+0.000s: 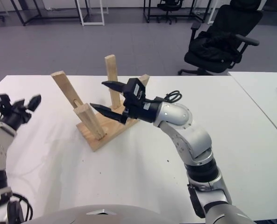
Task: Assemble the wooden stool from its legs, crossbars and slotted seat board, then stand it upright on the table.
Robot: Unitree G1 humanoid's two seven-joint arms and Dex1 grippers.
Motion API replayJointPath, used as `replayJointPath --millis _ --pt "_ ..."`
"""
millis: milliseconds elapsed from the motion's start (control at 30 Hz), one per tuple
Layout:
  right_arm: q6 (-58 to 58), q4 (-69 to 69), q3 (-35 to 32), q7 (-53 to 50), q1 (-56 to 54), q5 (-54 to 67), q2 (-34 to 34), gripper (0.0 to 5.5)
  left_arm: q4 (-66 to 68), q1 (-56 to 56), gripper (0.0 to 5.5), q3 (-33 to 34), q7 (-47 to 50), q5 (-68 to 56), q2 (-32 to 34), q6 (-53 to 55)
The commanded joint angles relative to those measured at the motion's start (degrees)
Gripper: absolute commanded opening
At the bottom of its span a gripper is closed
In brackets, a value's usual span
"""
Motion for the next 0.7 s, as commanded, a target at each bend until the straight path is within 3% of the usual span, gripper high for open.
replayJointPath --millis 33,100,133,233,333,433,567,700 --pt "2.6 2.6 -20.6 -6.4 -8.3 5.6 -6.8 3.61 -3.2 15.5 3.99 -12.3 -4.2 13.7 5.9 -4.8" --pt "-2.7 19.6 -17.2 -9.5 -7.0 -6.5 -11.0 3.61 -4.5 16.5 3.99 -16.6 -5.2 16.0 6.0 -4.3" --pt "-6.3 30.0 -13.7 -10.4 -6.6 -11.0 -9.9 3.61 -3.6 15.0 3.99 -18.8 -5.3 17.3 5.8 -4.0" --pt "-18.9 58.5 -4.4 -9.0 -11.1 -19.8 -2.2 3.61 1.4 10.8 3.99 -25.0 -5.0 22.8 5.8 -4.8" --pt "-29.2 74.5 -1.9 -0.6 -14.7 -20.3 4.3 3.61 5.6 6.5 3.99 -30.4 -6.2 26.0 5.7 -5.5" --pt "-34.7 74.6 -1.8 10.4 -11.8 -17.5 4.6 3.61 10.3 0.8 3.99 -33.6 -8.2 25.8 2.4 -6.4" --pt "-32.5 56.6 -3.6 20.9 -1.2 -10.7 1.3 3.61 20.1 -8.7 3.99 -32.9 -10.6 23.8 -2.8 -10.5" --pt "-32.4 48.6 -4.9 10.8 7.8 -18.1 -2.9 3.61 18.3 -4.0 3.99 -29.0 -10.6 24.2 1.1 -13.8"
